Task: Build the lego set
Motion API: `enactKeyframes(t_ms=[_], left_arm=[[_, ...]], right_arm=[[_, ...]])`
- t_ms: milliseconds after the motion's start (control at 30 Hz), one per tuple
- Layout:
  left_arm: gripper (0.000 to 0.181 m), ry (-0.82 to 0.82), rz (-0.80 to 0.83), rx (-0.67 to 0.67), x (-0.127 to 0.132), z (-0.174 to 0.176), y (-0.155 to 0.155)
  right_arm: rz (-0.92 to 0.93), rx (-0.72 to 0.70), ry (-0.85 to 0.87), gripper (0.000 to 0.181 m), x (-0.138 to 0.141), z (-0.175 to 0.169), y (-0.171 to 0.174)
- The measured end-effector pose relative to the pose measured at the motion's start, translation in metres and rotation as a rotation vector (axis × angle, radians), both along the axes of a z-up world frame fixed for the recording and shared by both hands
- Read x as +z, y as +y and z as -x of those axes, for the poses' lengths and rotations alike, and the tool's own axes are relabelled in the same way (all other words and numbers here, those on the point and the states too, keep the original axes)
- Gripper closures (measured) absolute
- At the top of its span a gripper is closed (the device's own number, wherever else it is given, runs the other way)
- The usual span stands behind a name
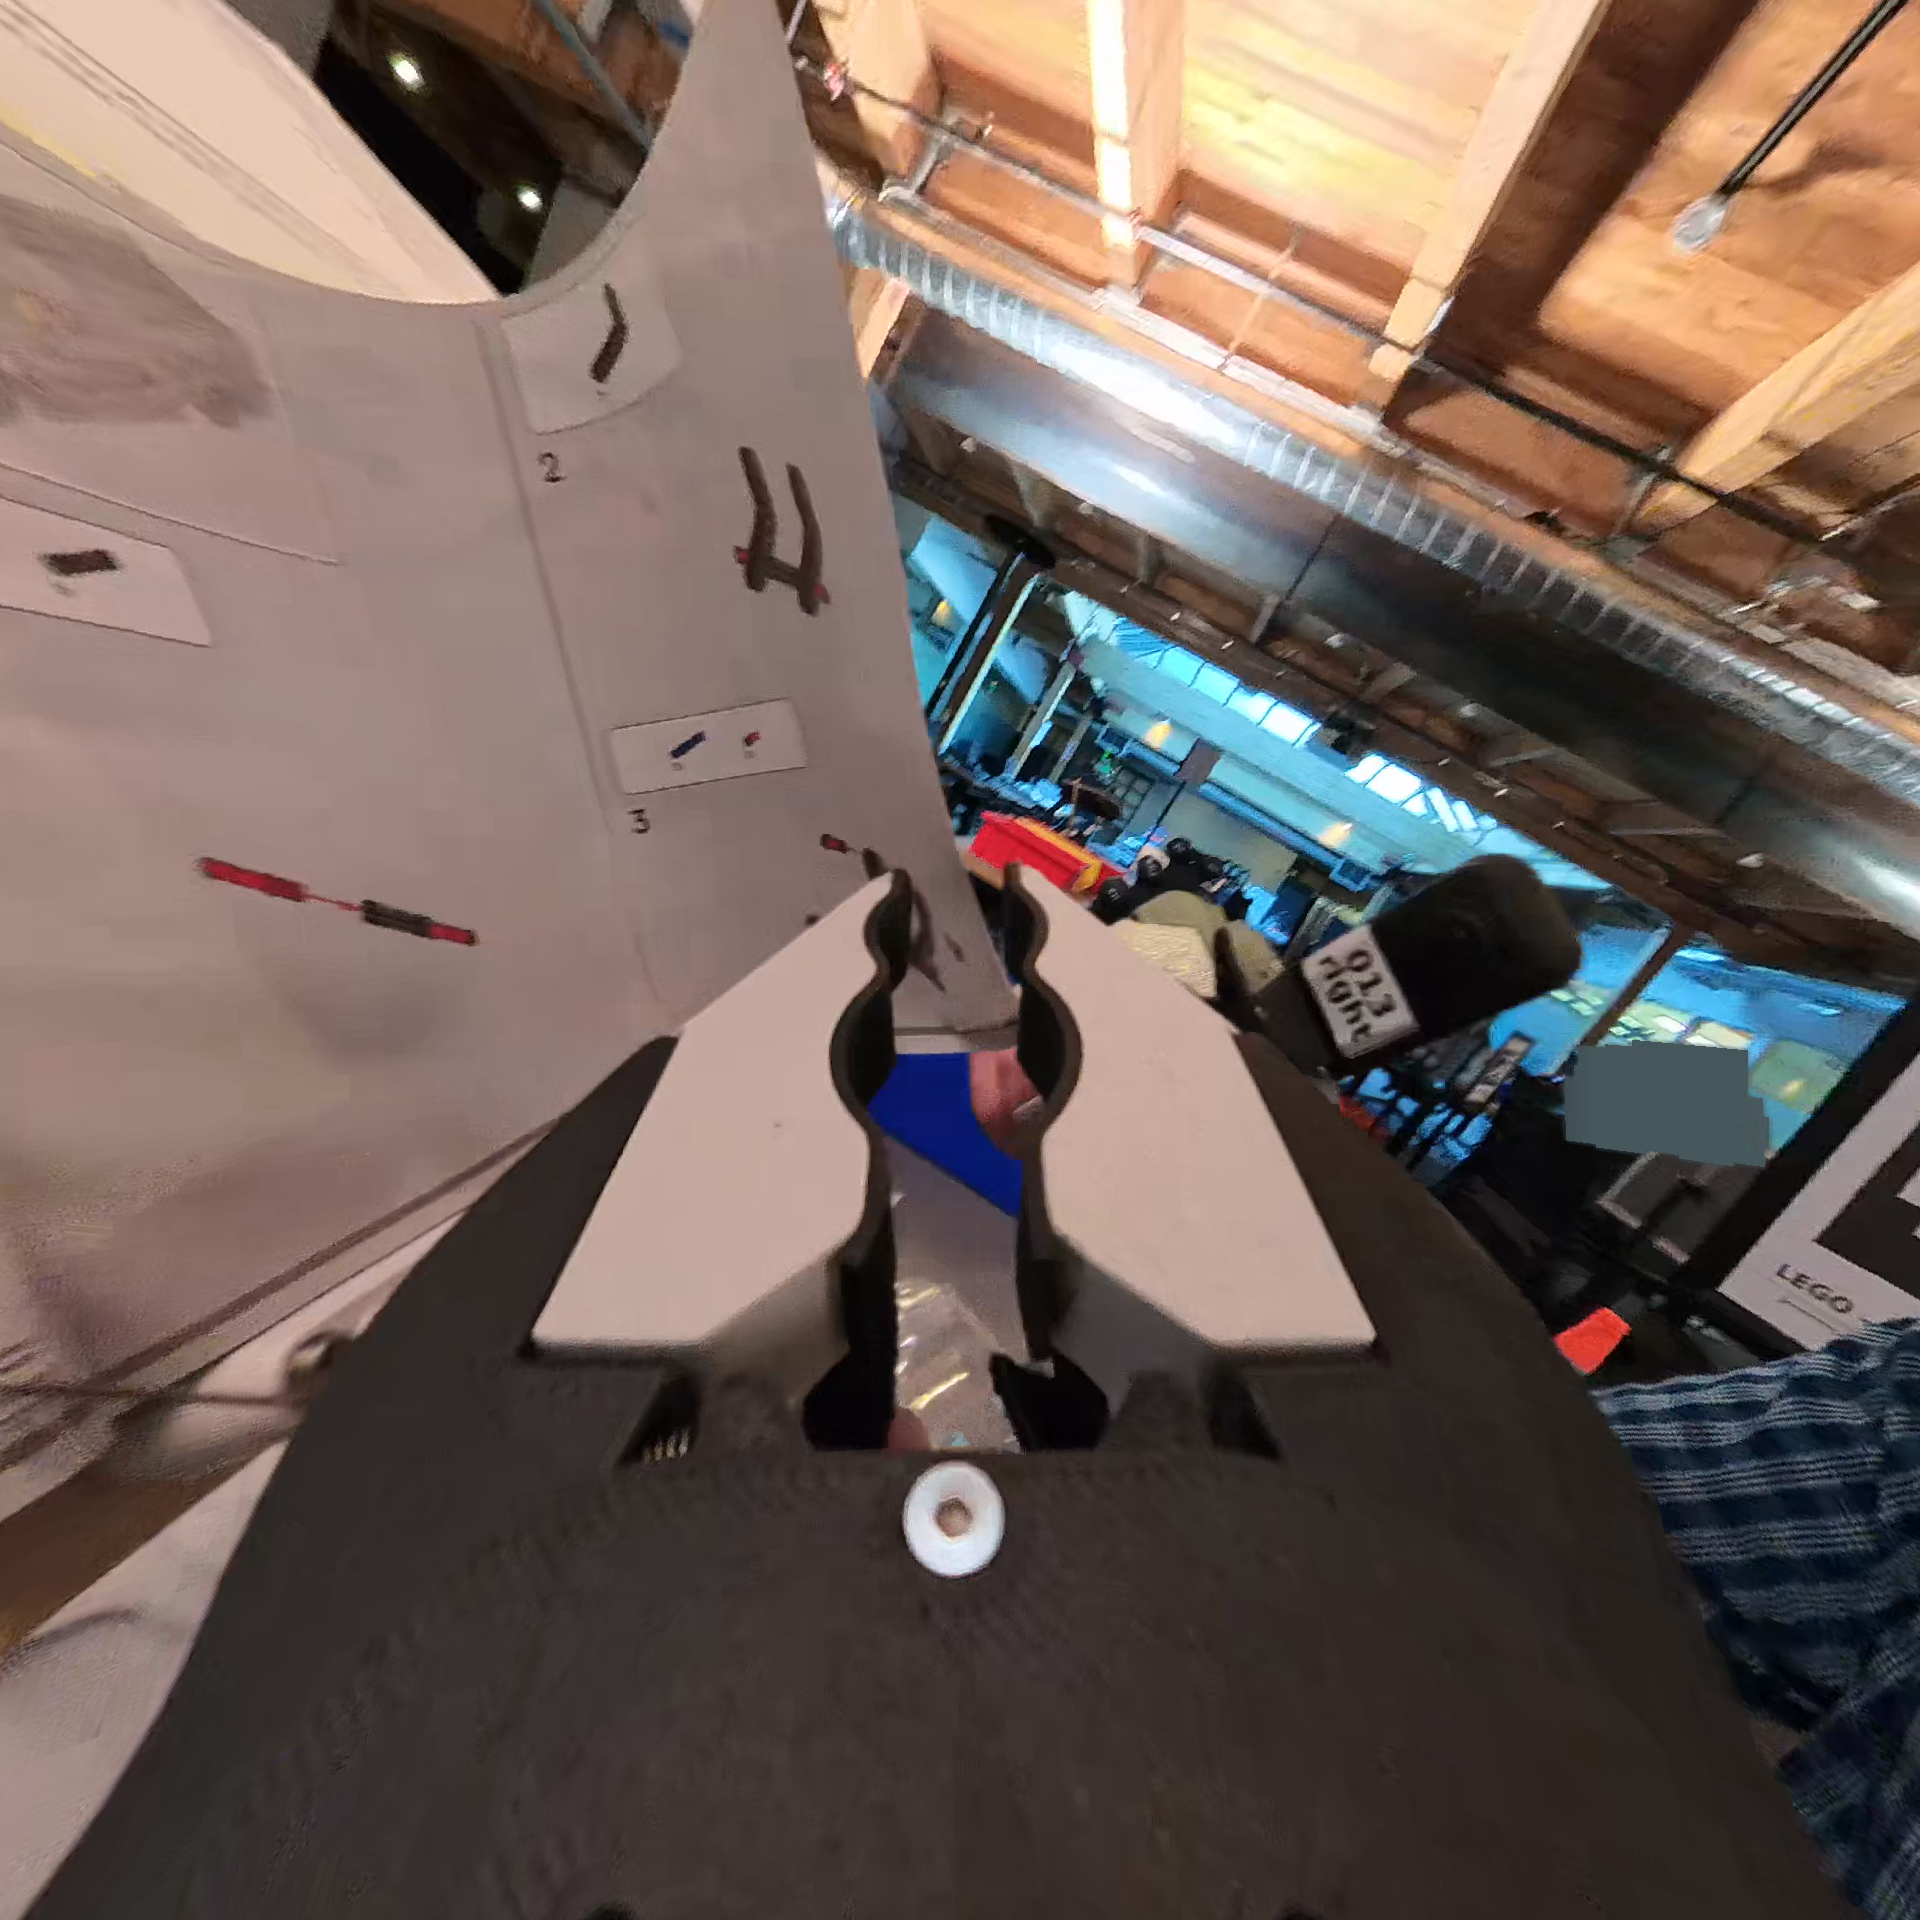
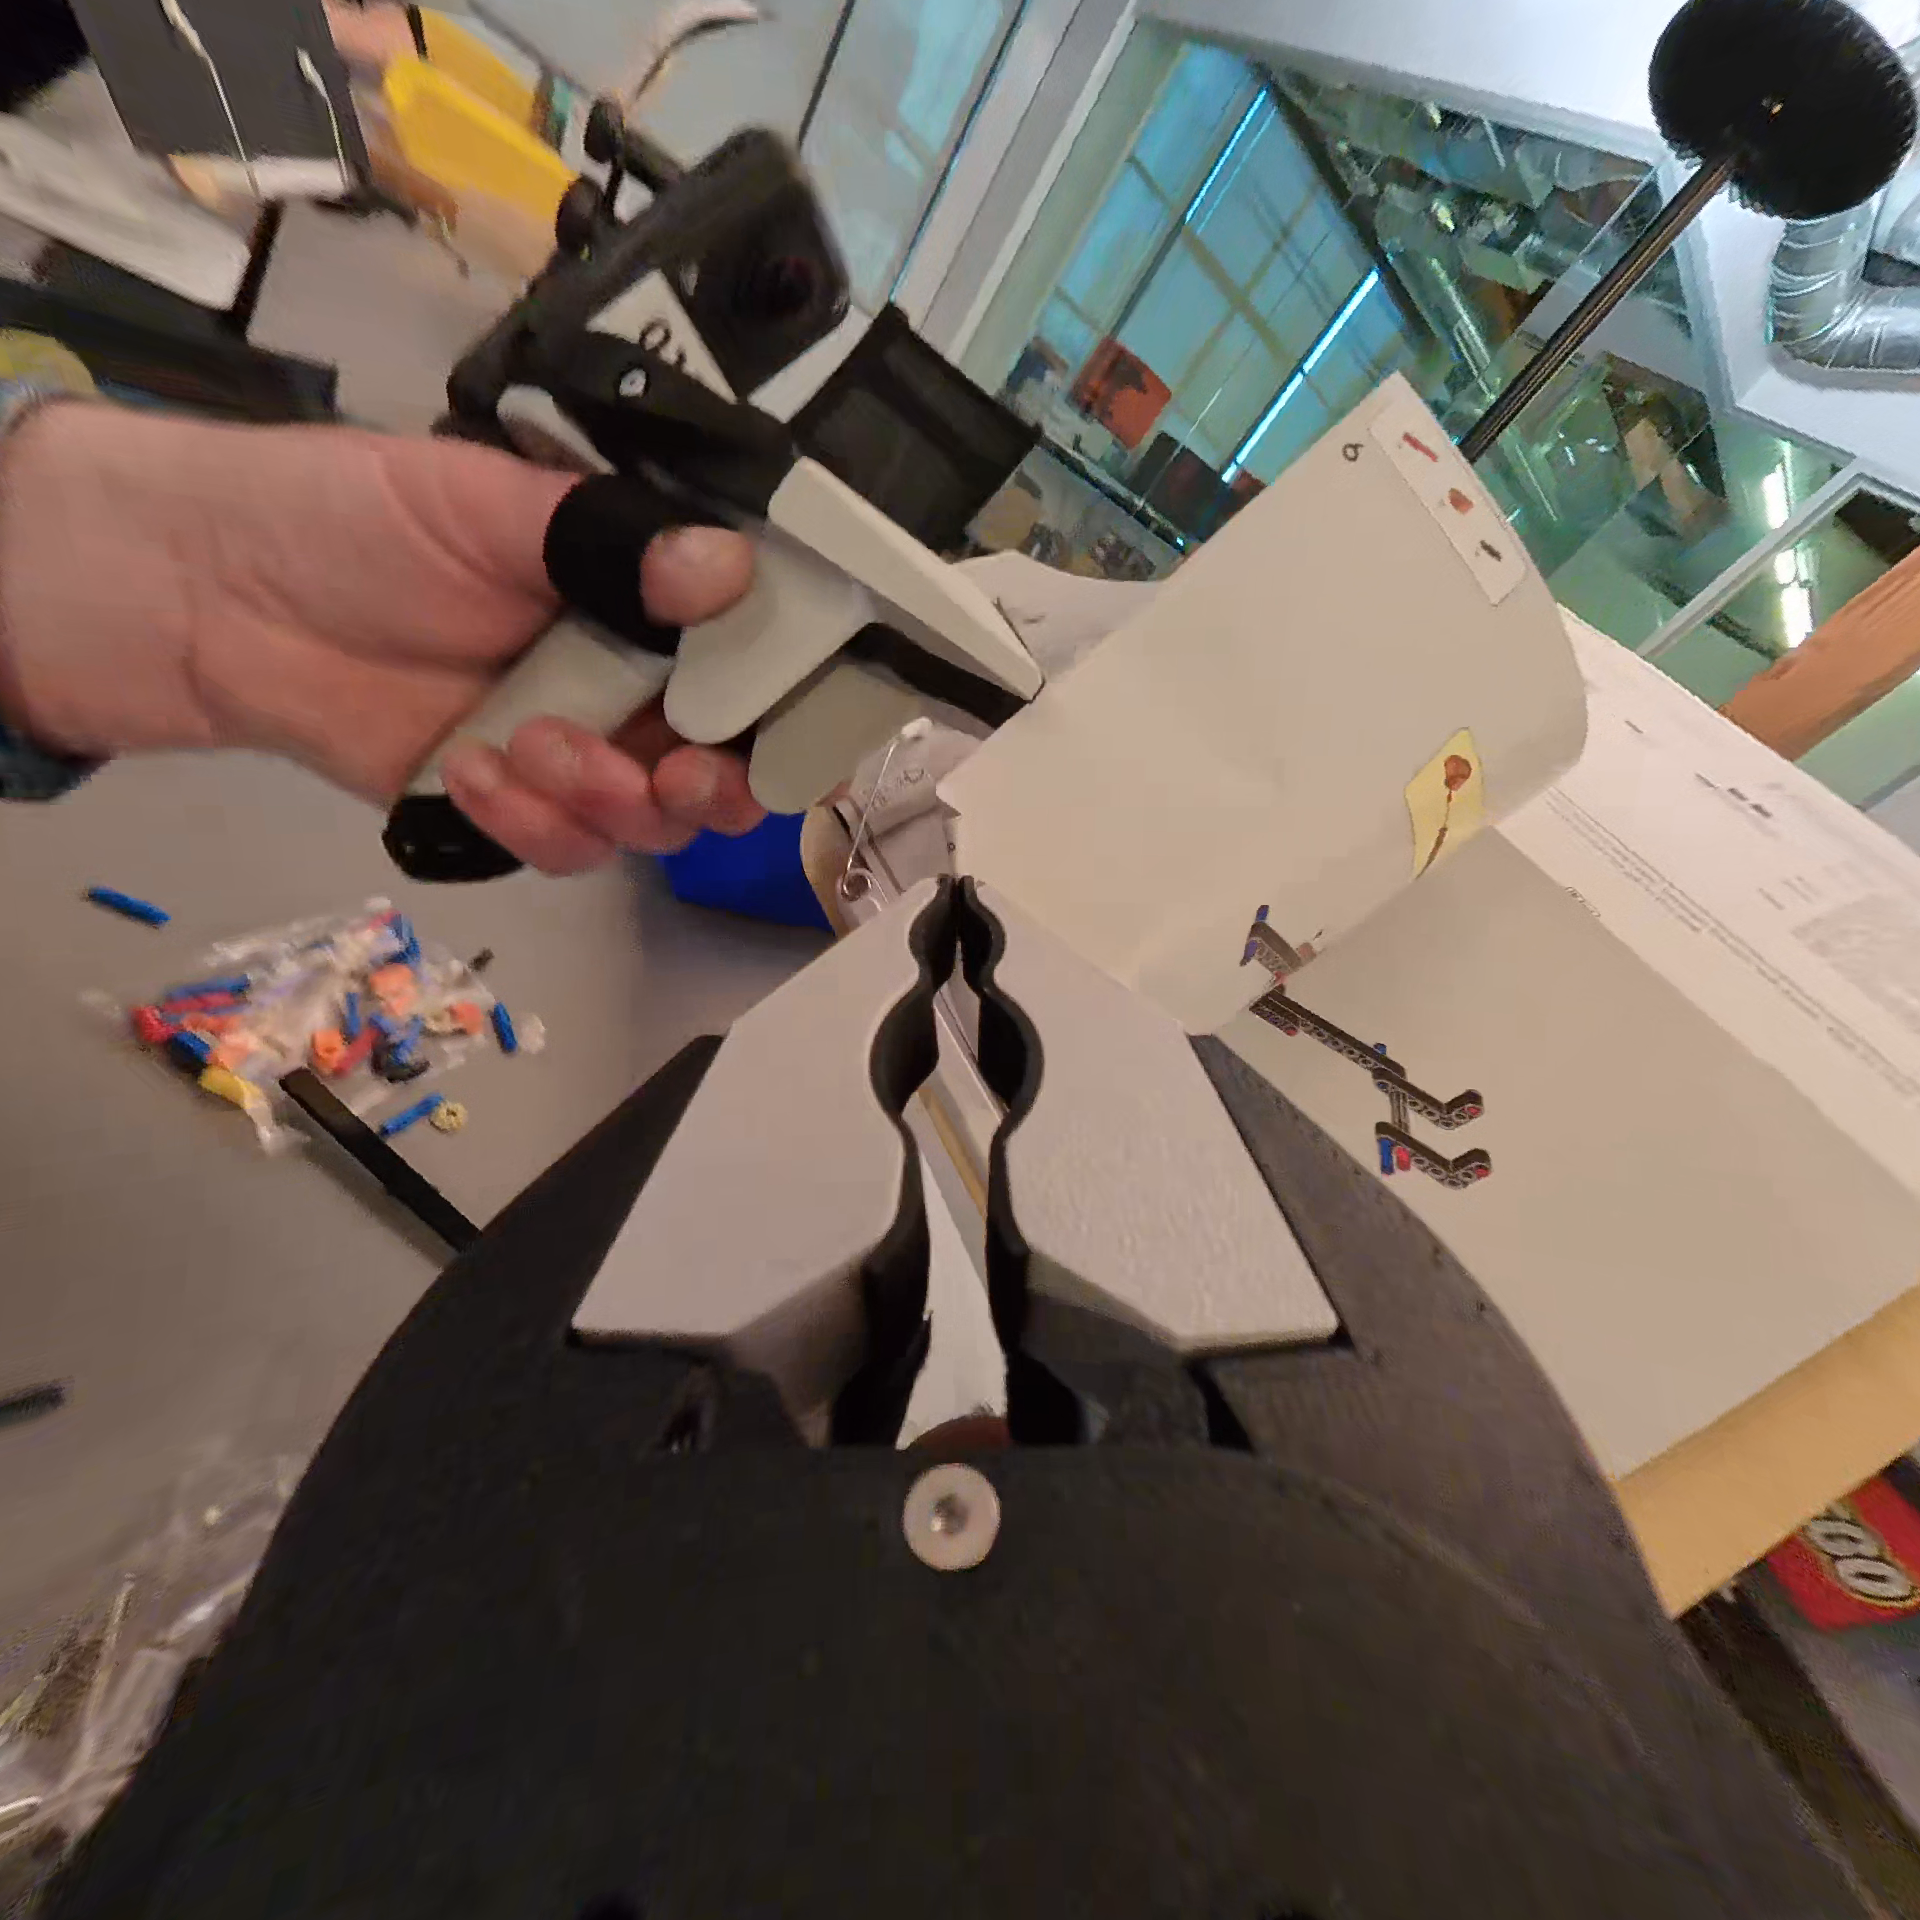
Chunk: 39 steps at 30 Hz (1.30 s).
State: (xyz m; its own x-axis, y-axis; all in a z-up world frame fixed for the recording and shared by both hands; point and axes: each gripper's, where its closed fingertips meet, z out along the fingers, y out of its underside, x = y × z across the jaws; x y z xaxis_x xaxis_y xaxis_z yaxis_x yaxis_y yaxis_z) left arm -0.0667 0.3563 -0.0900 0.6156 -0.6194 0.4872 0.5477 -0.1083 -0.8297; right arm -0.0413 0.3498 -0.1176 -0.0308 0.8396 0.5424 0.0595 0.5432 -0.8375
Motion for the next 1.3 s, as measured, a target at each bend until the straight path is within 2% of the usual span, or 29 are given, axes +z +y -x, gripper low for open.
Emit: enactKeyframes(t_ms=[33,233,633,1067,1300], left_arm=[[0.169,-0.024,-0.016,-0.012,0.002,-0.003,0.0],[0.178,-0.093,-0.042,-0.064,0.004,-0.014,0.001],[0.174,-0.304,-0.141,-0.147,0.021,-0.016,-0.006],[0.177,-0.36,-0.141,-0.16,0.02,-0.015,-0.004],[0.181,-0.34,-0.139,-0.15,0.02,-0.016,-0.003]], right_arm=[[0.017,0.002,0.01,0.181,0.001,-0.002,0.001],[0.11,0.037,0.062,0.181,0.005,-0.009,0.0],[0.249,0.105,0.161,0.181,0.02,-0.017,0.0],[0.257,0.106,0.17,0.181,0.021,-0.018,0.001],[0.253,0.103,0.169,0.181,0.02,-0.019,0.002]])
